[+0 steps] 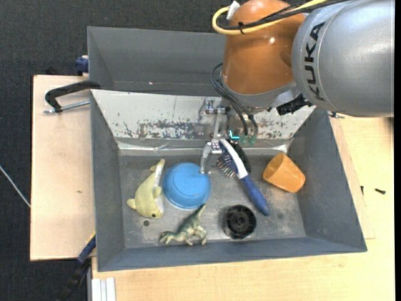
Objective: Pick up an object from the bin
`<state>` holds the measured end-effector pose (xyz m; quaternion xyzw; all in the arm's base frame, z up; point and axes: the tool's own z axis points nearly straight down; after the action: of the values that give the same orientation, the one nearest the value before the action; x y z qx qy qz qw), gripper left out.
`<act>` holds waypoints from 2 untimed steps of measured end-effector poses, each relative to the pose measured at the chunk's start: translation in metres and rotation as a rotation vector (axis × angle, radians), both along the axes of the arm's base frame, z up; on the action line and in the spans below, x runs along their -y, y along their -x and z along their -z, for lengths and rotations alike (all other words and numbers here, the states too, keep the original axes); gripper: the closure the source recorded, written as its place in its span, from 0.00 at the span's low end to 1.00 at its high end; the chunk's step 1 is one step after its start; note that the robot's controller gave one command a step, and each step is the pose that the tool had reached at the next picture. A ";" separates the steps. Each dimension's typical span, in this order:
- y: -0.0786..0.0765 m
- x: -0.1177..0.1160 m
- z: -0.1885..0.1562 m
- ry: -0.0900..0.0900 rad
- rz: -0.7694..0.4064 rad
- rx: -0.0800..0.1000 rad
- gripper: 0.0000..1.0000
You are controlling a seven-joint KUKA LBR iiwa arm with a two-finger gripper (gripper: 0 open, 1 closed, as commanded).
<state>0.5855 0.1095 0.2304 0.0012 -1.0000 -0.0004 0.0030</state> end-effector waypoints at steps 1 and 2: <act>0.020 0.025 0.143 -0.003 0.002 0.018 0.00; 0.021 0.027 0.144 0.000 0.004 0.011 1.00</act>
Offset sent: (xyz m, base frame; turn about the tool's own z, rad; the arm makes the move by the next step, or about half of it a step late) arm -0.0248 -0.0287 -0.1578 0.0028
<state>0.5646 0.0825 0.0863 -0.0007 -1.0000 -0.0004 -0.0027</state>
